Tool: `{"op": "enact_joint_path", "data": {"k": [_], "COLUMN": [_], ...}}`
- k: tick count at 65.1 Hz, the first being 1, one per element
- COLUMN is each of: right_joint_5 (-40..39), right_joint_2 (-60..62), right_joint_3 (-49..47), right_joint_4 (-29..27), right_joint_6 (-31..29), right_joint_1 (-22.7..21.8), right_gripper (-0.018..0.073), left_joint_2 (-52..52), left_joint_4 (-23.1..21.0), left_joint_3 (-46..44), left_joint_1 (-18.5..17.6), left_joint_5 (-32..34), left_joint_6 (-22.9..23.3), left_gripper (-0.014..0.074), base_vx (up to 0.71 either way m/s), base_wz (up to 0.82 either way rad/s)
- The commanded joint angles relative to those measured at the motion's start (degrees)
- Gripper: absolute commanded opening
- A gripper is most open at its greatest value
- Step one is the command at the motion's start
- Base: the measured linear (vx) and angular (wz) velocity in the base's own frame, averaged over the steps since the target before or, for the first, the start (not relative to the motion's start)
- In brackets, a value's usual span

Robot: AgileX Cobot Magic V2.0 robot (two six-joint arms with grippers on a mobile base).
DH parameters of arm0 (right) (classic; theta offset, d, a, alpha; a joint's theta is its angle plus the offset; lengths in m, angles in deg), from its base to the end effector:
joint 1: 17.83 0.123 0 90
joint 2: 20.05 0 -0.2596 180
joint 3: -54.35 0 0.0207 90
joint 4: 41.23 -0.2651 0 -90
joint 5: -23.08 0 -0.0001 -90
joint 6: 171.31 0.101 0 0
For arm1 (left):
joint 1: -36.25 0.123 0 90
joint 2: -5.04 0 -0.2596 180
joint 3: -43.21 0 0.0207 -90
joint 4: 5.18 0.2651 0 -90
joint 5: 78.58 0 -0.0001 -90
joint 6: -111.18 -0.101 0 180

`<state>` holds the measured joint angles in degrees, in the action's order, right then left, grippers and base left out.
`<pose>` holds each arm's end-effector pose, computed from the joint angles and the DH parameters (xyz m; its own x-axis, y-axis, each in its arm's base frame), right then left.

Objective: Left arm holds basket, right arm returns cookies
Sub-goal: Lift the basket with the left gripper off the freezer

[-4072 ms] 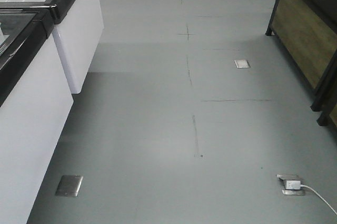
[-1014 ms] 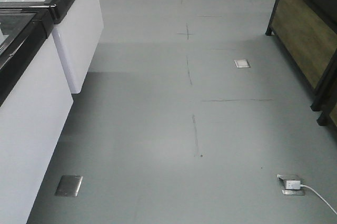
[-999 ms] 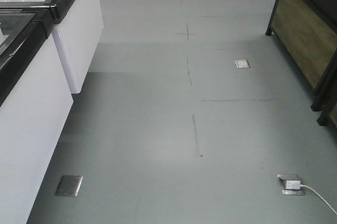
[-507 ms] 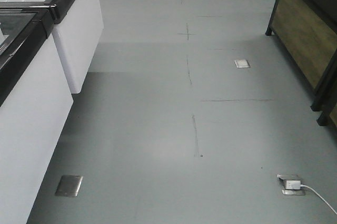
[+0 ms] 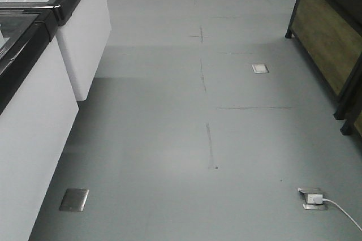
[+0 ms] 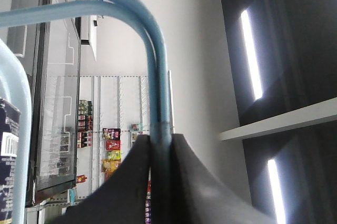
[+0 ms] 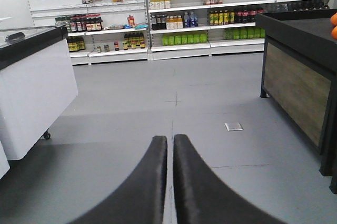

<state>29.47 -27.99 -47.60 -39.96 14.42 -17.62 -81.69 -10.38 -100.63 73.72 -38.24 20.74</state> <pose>0.1068 0.0001 0.1938 -0.0415 0.0777 -0.9961 0.0020 0.9970 0.0777 0.2496 0.1988 0.2684 0.6460 -0.7603 0.0685 0.1413 0.0309 -0.9895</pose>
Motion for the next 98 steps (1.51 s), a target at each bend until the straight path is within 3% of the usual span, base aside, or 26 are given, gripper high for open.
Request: {"op": "enact_joint_path", "data": {"k": [1, 22, 34, 47, 57, 73, 98], "right_joint_5": [-4.12, -4.12, -4.12, -4.12, -4.12, -4.12, -4.12], "right_joint_2": [0.72, 0.72, 0.72, 0.72, 0.72, 0.72, 0.72], "right_joint_3": [1.04, 1.04, 1.04, 1.04, 1.04, 1.04, 1.04], "right_joint_4": [0.17, 0.17, 0.17, 0.17, 0.17, 0.17, 0.17], "right_joint_6": [-0.53, -0.53, -0.53, -0.53, -0.53, -0.53, -0.53], "right_joint_1": [-0.24, -0.24, -0.24, -0.24, -0.24, -0.24, -0.24], "right_gripper": [-0.0006, -0.0006, -0.0006, -0.0006, -0.0006, -0.0006, -0.0006], "left_joint_2": [1.45, 1.45, 1.53, 1.6, 1.53, 1.53, 1.42], "left_joint_4": [0.63, 0.63, 0.75, 1.22, 3.24, 10.65, 19.28], "left_joint_3": [-1.49, -1.49, -2.63, -5.42, -7.81, -11.36, -11.57], "left_joint_1": [-0.4, -0.4, -0.45, -2.28, -4.97, -9.88, -21.44], "left_joint_5": [3.38, 8.01, 10.45, 11.47, 11.36, 11.29, 11.31], "left_joint_6": [-1.22, -1.08, 1.45, 2.29, 6.58, 11.05, 20.25], "left_gripper": [-0.0007, -0.0006, -0.0006, -0.0006, -0.0006, -0.0004, -0.0004], "base_vx": [0.0, 0.0, 0.0, 0.0, 0.0, 0.0, 0.0], "base_wz": [0.0, 0.0, 0.0, 0.0, 0.0, 0.0, 0.0]}}
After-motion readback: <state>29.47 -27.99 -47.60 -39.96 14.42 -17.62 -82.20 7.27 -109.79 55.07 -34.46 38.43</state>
